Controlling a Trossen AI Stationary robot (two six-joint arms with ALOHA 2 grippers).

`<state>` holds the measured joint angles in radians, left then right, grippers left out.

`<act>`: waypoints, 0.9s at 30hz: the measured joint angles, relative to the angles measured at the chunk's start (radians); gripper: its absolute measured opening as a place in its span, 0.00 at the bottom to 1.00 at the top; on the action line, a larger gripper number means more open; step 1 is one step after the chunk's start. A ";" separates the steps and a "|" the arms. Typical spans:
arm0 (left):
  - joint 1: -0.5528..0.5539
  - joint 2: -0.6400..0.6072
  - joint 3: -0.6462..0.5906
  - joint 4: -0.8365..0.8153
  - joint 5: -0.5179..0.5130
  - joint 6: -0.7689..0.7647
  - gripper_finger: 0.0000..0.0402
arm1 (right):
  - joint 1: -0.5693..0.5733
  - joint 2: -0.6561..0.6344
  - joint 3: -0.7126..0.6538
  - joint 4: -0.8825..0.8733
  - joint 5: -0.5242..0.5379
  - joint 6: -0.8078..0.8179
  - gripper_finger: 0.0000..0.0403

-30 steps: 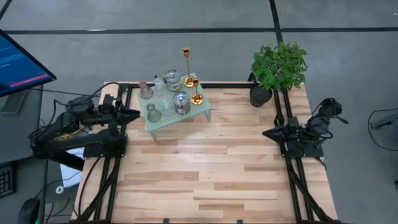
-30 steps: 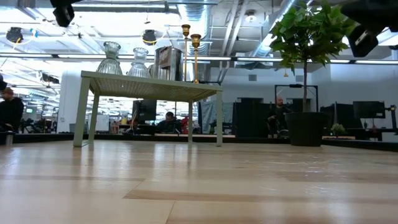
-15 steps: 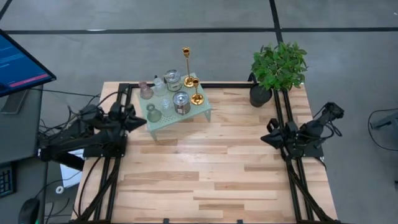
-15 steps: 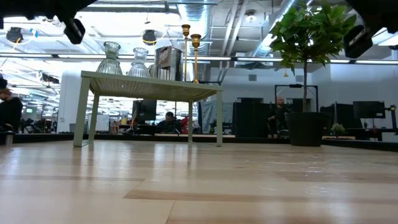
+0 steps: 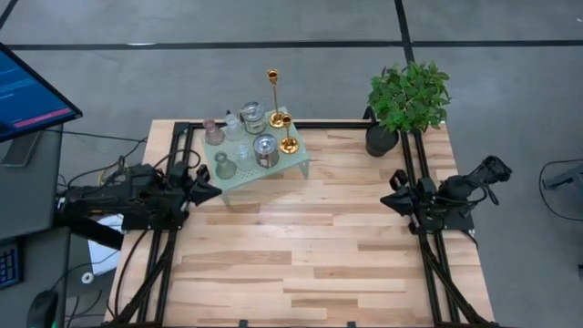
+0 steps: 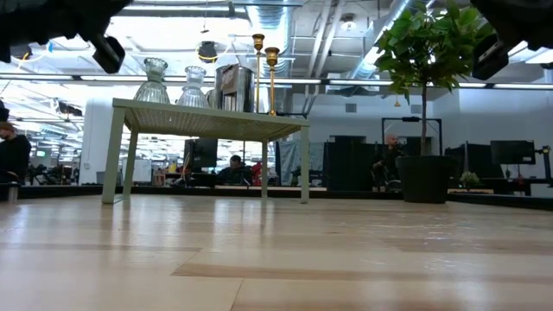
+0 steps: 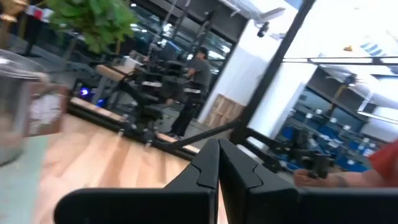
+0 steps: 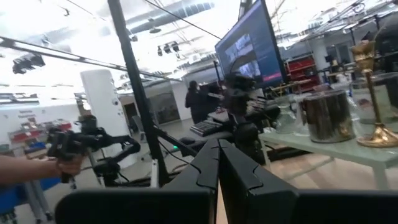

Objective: Pick & Place candle stick holders
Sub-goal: Return to Home Position

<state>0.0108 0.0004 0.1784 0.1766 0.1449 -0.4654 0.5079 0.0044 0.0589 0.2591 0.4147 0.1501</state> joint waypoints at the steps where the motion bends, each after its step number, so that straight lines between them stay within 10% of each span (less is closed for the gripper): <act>1: -0.026 0.000 -0.001 0.006 -0.012 0.000 0.01 | -0.008 0.000 0.000 -0.009 -0.001 0.000 0.00; 11: -0.224 0.000 -0.007 -0.002 -0.090 0.114 0.01 | -0.097 0.000 0.000 -0.118 -0.060 0.053 0.00; 27: -0.236 -0.001 -0.095 0.041 -0.105 0.083 0.01 | -0.235 0.000 -0.004 -0.348 -0.262 0.241 0.00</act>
<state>-0.2253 -0.0002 0.0837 0.2173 0.0396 -0.3828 0.2729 0.0040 0.0546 -0.0887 0.1531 0.3915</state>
